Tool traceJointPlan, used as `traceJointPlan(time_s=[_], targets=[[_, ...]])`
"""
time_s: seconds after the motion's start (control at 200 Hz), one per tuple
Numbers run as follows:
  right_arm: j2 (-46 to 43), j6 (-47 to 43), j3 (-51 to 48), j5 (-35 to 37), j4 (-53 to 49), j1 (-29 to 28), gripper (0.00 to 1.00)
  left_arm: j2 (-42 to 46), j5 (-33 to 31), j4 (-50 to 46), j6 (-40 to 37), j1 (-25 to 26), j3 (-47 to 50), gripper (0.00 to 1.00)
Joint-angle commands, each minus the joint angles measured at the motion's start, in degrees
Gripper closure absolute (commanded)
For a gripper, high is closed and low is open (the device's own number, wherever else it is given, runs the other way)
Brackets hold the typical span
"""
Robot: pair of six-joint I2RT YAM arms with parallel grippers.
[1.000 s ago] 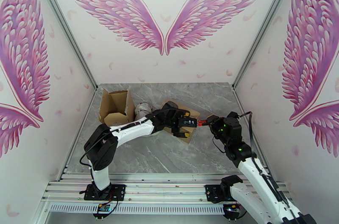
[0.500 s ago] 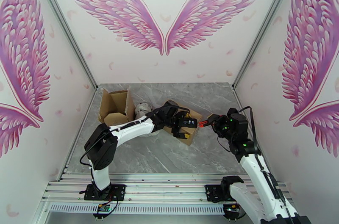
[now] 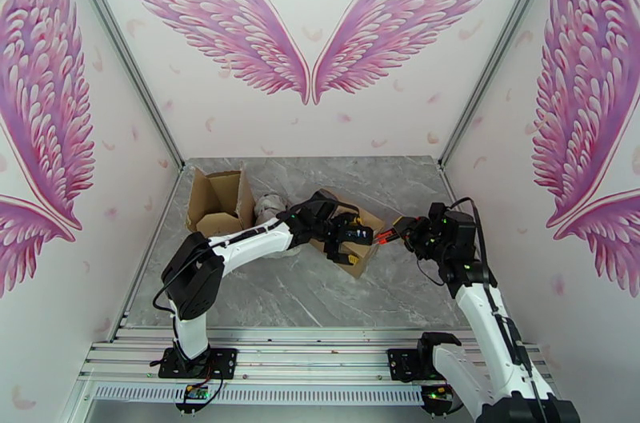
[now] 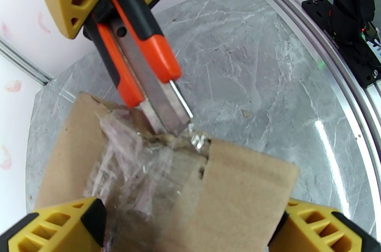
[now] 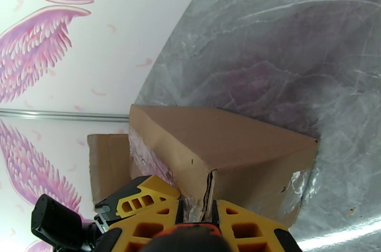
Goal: Unpack the express box
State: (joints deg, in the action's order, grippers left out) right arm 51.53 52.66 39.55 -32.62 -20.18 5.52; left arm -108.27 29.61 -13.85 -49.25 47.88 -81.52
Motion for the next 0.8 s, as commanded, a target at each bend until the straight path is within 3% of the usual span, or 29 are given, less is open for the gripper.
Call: traceJointPlan(time_s=[0.0,0.225,0.42,0.63,0.795], targets=[[-0.9,-2.3,2.3,-18.3,-8.9,0.1,1.0,-2.7,-13.5,2.2,1.8,-5.9,-2.2,0.09],[-1.0,-5.7,2.9,-23.9,-12.5,4.7,1.0,-3.7,-13.7,1.0,1.1,-6.2,-2.0,0.09],[-2.1,-7.6,3.9,-23.6,-14.5,6.3,1.0,-3.8,-13.2,1.1,1.9,-6.0,-1.8,0.09],[-4.1,-14.6,9.0,-10.4,-21.9,7.4,1.0,1.3,-11.6,3.2,5.0,-3.9,-1.6,0.05],[-5.9,-15.1,5.9,-2.3,-17.3,6.2,1.0,3.1,-14.9,2.2,19.9,-4.5,-9.3,0.01]])
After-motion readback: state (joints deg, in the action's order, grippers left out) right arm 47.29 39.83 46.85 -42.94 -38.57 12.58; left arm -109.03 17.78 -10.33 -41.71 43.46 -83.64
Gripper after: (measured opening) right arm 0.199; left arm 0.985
